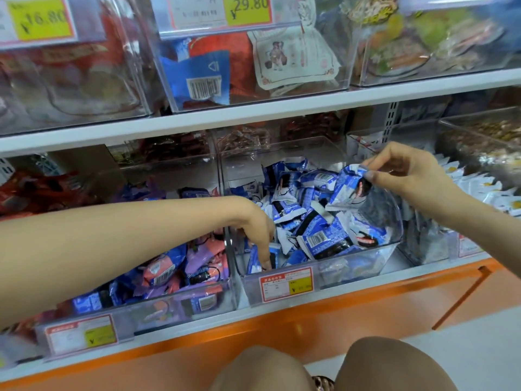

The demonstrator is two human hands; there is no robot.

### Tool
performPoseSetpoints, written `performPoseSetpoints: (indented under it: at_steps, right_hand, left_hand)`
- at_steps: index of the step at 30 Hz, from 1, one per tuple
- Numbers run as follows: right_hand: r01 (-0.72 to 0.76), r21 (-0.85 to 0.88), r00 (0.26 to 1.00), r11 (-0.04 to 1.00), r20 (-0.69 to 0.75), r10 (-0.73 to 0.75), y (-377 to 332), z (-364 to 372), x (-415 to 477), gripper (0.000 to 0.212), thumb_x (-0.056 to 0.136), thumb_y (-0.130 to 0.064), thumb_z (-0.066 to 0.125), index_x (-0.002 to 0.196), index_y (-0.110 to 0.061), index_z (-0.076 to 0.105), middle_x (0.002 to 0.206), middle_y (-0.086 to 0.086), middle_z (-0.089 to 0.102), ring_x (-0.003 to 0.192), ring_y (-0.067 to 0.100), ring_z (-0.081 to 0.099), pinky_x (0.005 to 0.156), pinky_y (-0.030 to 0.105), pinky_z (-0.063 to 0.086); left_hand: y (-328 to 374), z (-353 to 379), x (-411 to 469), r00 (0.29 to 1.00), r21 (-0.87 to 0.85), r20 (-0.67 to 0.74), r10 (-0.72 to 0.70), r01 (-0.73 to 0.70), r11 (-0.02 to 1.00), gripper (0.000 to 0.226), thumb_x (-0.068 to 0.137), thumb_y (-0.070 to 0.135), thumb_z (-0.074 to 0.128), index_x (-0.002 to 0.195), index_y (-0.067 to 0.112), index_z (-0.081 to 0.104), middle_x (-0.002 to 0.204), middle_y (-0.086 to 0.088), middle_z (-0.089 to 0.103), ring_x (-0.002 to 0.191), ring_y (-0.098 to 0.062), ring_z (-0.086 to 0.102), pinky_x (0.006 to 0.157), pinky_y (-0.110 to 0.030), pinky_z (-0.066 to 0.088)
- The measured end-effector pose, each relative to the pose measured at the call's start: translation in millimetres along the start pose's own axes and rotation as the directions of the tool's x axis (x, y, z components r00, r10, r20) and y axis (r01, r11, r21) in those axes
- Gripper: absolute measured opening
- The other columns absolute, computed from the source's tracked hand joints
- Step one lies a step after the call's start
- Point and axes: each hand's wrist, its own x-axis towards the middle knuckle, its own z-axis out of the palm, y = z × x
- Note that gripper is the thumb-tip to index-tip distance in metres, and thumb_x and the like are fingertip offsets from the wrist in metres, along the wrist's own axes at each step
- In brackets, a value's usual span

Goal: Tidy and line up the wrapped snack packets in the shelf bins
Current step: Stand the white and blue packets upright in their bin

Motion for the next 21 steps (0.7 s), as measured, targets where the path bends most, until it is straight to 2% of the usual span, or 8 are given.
performPoseSetpoints:
  at_steps: [5, 7, 8, 9, 11, 13, 15, 21]
  right_hand:
    - [-0.022, -0.006, 1.000, 1.000, -0.007, 0.022, -4.0, -3.8, -2.9, 0.020, 0.083, -0.005, 0.067, 0.071, -0.017, 0.057, 0.094, 0.014, 0.069, 0.078, 0.023, 0.057, 0.073, 0.037, 0.047]
    - [-0.025, -0.008, 1.000, 1.000, -0.016, 0.025, -4.0, -5.3, -3.3, 0.022, 0.083, -0.007, 0.068, 0.070, -0.021, 0.057, 0.090, 0.013, 0.069, 0.073, 0.018, 0.056, 0.066, 0.027, 0.046]
    - [-0.026, -0.013, 1.000, 1.000, -0.014, 0.026, -4.2, -5.8, -3.4, 0.023, 0.083, -0.007, 0.068, 0.069, -0.022, 0.058, 0.087, 0.010, 0.069, 0.071, 0.015, 0.056, 0.063, 0.022, 0.046]
    - [-0.029, -0.018, 1.000, 0.999, -0.012, 0.029, -4.6, -6.2, -3.6, 0.022, 0.083, -0.008, 0.068, 0.070, -0.022, 0.058, 0.083, 0.006, 0.069, 0.069, 0.012, 0.056, 0.062, 0.018, 0.046]
    - [-0.032, -0.023, 0.999, 0.999, -0.011, 0.032, -5.2, -6.5, -3.9, 0.019, 0.083, -0.008, 0.068, 0.071, -0.019, 0.057, 0.078, 0.000, 0.068, 0.066, 0.009, 0.056, 0.061, 0.015, 0.046]
    - [-0.032, -0.025, 0.999, 0.999, -0.011, 0.032, -6.0, -6.3, -4.2, 0.018, 0.083, -0.008, 0.067, 0.072, -0.018, 0.057, 0.077, 0.000, 0.067, 0.065, 0.009, 0.055, 0.061, 0.015, 0.046]
    - [-0.031, -0.031, 0.999, 0.999, -0.012, 0.030, -6.9, -5.7, -4.1, 0.017, 0.083, -0.009, 0.067, 0.072, -0.017, 0.058, 0.075, -0.001, 0.066, 0.065, 0.010, 0.055, 0.061, 0.017, 0.045]
    - [-0.040, -0.037, 0.999, 0.999, -0.008, 0.040, -11.6, -4.2, -4.3, 0.015, 0.083, -0.010, 0.068, 0.073, -0.016, 0.058, 0.072, 0.002, 0.063, 0.067, 0.016, 0.053, 0.064, 0.021, 0.044]
  left_hand:
    - [-6.4, -10.6, -17.4, 0.994, -0.010, -0.111, -0.024, 0.023, 1.000, 0.055, 0.086, 0.032, 0.065, 0.123, -0.006, 0.051, 0.133, -0.018, 0.050, 0.123, -0.035, 0.045, 0.100, -0.041, 0.039]
    - [-9.4, -14.9, -20.2, 0.989, -0.034, -0.145, -0.021, 0.016, 0.999, 0.050, 0.085, 0.027, 0.067, 0.120, -0.005, 0.053, 0.123, -0.020, 0.056, 0.115, -0.037, 0.051, 0.092, -0.042, 0.043]
    - [-11.3, -16.7, -20.7, 0.987, -0.043, -0.161, -0.009, 0.002, 0.999, 0.044, 0.084, 0.025, 0.069, 0.116, -0.001, 0.054, 0.108, -0.018, 0.059, 0.101, -0.036, 0.055, 0.080, -0.039, 0.046]
    - [-13.2, -18.3, -21.1, 0.983, -0.048, -0.182, 0.008, -0.017, 0.999, 0.039, 0.082, 0.023, 0.070, 0.111, 0.005, 0.052, 0.090, -0.011, 0.055, 0.083, -0.028, 0.053, 0.067, -0.033, 0.043]
    - [-17.2, -20.1, -19.6, 0.979, -0.077, -0.204, 0.023, -0.039, 0.996, 0.044, 0.080, 0.020, 0.073, 0.110, 0.013, 0.042, 0.076, 0.002, 0.041, 0.066, -0.013, 0.040, 0.062, -0.027, 0.035]
    - [-18.8, -18.1, -17.4, 0.981, -0.073, -0.189, 0.034, -0.049, 0.996, 0.047, 0.079, 0.021, 0.073, 0.115, 0.017, 0.043, 0.080, 0.002, 0.046, 0.068, -0.011, 0.041, 0.059, -0.026, 0.034]
    - [-16.8, -13.4, -12.6, 0.984, -0.020, -0.171, 0.048, -0.052, 0.998, 0.039, 0.079, 0.021, 0.072, 0.110, 0.018, 0.048, 0.089, -0.008, 0.059, 0.069, -0.013, 0.045, 0.054, -0.024, 0.032]
    - [-3.0, -0.5, 4.2, 0.976, 0.086, -0.214, 0.039, -0.021, 0.996, 0.038, 0.076, 0.026, 0.075, 0.104, 0.005, 0.060, 0.086, -0.005, 0.049, 0.077, -0.019, 0.042, 0.050, -0.022, 0.029]
